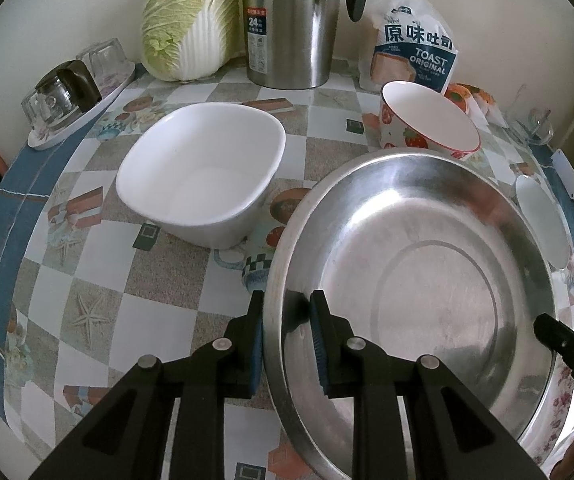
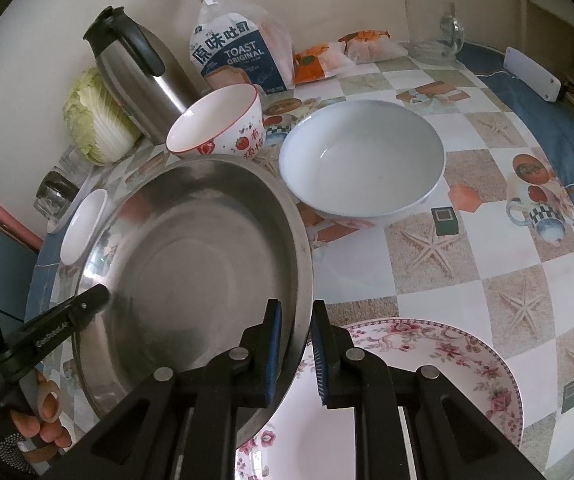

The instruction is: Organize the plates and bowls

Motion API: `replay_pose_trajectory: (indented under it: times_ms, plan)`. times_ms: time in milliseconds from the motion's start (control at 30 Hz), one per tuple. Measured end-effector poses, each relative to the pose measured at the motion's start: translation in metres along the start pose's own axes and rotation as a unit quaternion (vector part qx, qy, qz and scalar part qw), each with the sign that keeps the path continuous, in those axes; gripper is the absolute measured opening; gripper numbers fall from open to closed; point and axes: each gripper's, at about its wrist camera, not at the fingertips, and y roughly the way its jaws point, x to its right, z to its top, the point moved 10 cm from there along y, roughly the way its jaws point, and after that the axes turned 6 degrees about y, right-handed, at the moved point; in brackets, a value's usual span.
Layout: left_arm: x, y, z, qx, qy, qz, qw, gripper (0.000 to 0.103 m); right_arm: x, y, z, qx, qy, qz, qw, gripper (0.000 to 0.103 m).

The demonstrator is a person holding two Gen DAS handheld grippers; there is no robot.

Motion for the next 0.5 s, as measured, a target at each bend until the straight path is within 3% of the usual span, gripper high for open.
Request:
replay_pose_trajectory:
  times_ms: [367,500]
  plan:
    - [0.0013,0.0005,-0.0026,-0.008,0.0,-0.004,1.0,0.023,-0.0008,0.0003,-0.0011,-0.002,-0.004,-0.003,1.0,0.017]
    - [0.0028,-0.0002,-0.0033,-0.012,0.003,-0.006,0.9999,0.03,-0.0006,-0.0009,-0.0005,0.0,-0.004,-0.005,1.0,0.017]
